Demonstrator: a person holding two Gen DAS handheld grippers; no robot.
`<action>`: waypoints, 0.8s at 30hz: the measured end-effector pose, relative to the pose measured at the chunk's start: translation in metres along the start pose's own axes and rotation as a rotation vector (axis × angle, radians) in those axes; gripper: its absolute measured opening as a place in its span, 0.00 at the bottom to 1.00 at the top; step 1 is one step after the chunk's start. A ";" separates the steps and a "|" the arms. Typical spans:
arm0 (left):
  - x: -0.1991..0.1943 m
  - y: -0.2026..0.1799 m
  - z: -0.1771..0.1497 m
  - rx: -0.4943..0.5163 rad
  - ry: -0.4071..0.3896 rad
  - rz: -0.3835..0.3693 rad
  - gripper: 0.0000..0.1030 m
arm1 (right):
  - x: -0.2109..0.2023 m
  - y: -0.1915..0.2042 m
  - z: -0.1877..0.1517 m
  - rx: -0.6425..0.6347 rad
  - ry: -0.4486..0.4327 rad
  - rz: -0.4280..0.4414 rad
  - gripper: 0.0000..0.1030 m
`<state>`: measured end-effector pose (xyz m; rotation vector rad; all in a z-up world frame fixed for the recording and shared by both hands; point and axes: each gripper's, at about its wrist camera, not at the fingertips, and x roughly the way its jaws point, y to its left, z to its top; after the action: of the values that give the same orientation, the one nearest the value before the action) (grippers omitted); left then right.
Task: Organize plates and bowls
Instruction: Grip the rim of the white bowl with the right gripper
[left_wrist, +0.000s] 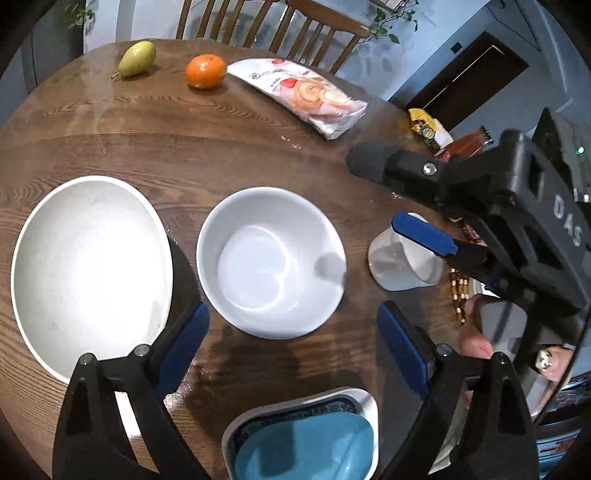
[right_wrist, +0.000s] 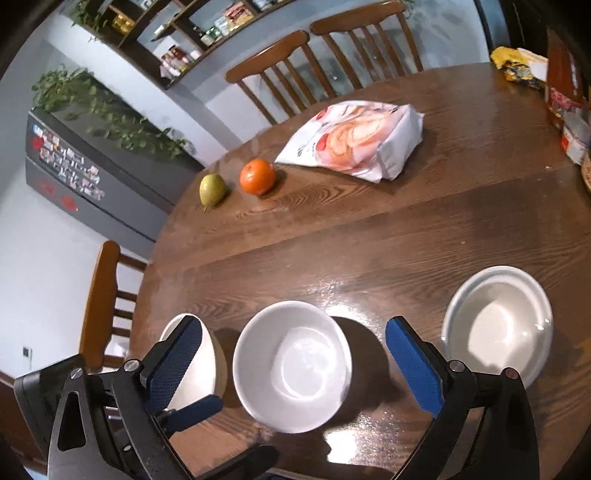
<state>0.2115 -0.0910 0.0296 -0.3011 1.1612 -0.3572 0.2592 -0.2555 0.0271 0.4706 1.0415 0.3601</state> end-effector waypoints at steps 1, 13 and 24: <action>0.002 0.000 -0.002 0.001 0.010 0.001 0.88 | 0.003 0.001 0.000 -0.002 0.007 0.003 0.96; 0.015 0.005 -0.002 -0.003 0.039 0.029 0.77 | 0.040 -0.001 -0.001 0.003 0.108 -0.082 0.67; 0.025 0.006 0.000 -0.001 0.066 0.019 0.73 | 0.049 -0.002 -0.003 -0.002 0.152 -0.105 0.67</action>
<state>0.2209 -0.0957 0.0065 -0.2804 1.2284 -0.3518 0.2798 -0.2327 -0.0111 0.3893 1.2082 0.3064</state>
